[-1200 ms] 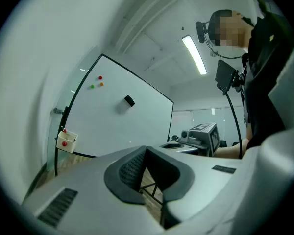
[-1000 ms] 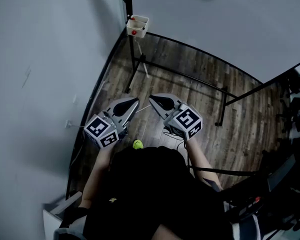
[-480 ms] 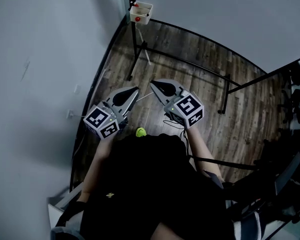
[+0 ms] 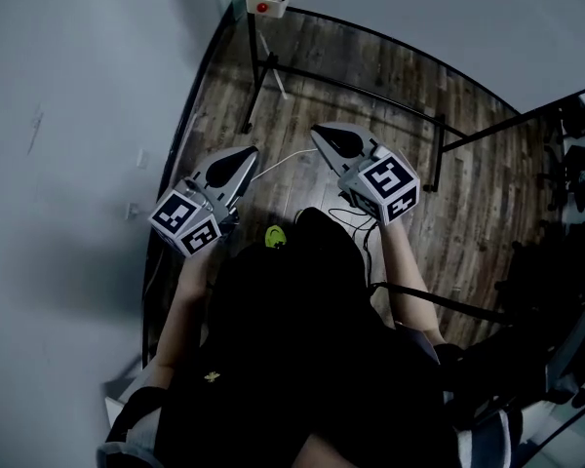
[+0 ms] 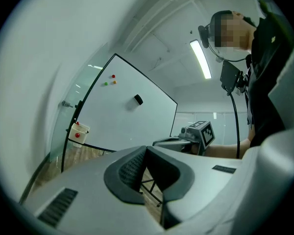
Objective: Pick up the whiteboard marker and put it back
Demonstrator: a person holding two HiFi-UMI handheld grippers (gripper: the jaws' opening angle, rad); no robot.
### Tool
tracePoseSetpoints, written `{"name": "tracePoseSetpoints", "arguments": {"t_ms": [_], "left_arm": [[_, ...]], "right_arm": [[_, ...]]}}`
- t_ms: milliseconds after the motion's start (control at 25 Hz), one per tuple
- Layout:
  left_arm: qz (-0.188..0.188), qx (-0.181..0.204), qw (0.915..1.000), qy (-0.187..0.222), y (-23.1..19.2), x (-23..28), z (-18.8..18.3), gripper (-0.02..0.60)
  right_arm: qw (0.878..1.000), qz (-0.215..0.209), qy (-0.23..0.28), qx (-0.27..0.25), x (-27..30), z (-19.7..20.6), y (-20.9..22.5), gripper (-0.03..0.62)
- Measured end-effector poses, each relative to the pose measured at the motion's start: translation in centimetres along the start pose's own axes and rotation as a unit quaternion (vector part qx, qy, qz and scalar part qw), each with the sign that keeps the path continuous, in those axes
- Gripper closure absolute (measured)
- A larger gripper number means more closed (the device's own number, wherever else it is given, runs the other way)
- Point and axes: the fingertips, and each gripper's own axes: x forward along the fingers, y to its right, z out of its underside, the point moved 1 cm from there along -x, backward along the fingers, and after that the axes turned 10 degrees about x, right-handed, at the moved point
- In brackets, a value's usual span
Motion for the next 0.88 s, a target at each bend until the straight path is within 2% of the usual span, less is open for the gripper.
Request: {"name": "tracePoseSetpoints", "arguments": {"t_ms": [160, 400, 680, 880], "left_arm": [[-0.003, -0.012, 0.9999, 0.004, -0.7, 0.3, 0.1, 0.577], [-0.020, -0.022, 0.9995, 0.007, -3.0, 1.2, 0.6, 0.577], [-0.053, -0.013, 0.9985, 0.009, -8.2, 4.0, -0.6, 0.577], [-0.064, -0.007, 0.9979, -0.010, -12.4, 6.8, -0.9, 0.577]], "right_arm": [[1.000, 0.007, -0.006, -0.020, 0.5, -0.3, 0.6, 0.578], [1.000, -0.004, -0.008, -0.019, 3.0, 0.2, 1.9, 0.578], [0.999, -0.020, -0.001, -0.035, 8.0, -2.0, 5.3, 0.579], [0.999, -0.026, -0.010, -0.034, 11.8, -3.2, 8.9, 0.579]]}}
